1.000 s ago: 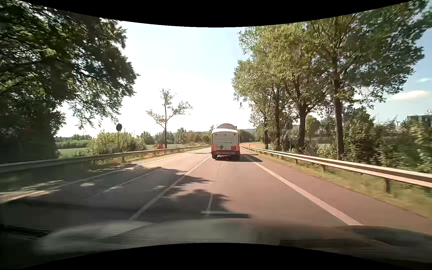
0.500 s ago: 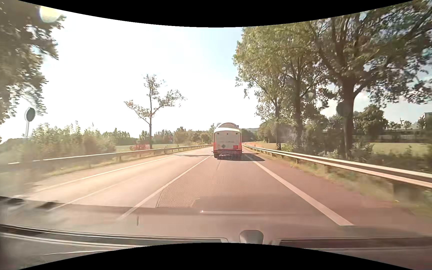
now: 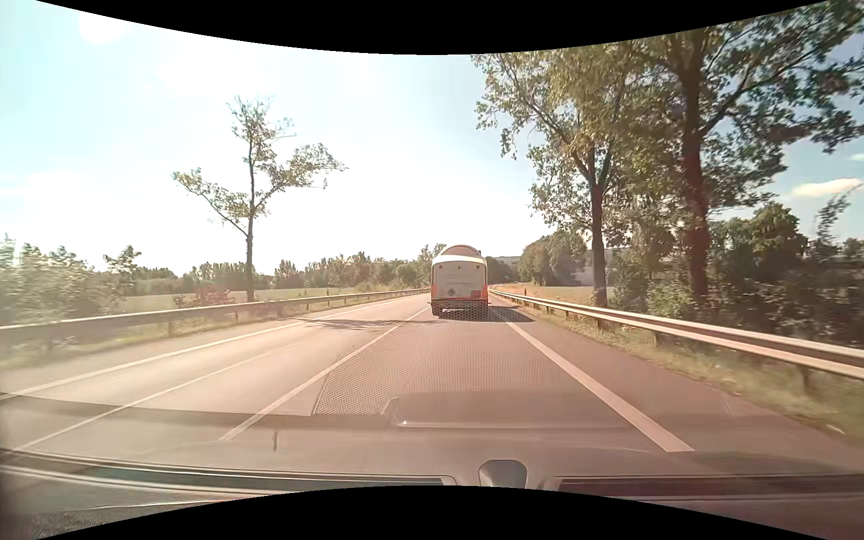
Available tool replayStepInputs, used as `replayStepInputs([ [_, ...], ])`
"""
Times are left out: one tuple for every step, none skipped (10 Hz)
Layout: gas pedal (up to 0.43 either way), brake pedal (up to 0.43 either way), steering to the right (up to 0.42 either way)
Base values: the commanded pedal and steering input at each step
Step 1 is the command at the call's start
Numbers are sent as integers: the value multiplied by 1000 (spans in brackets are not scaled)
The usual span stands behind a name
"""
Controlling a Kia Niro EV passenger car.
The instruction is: Follow the waypoints while adhering to traffic rules and regulations
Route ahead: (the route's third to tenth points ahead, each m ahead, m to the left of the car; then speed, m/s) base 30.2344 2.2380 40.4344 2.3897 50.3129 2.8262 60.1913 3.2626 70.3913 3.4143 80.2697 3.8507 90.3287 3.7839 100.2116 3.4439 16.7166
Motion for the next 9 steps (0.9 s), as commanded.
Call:
replayStepInputs([
  [28, 6, 0],
  [87, 6, 0],
  [87, 6, 0],
  [87, 6, 4],
  [87, 6, 4],
  [87, 6, 4],
  [98, 6, 5],
  [98, 6, 5],
  [98, 6, 5],
])
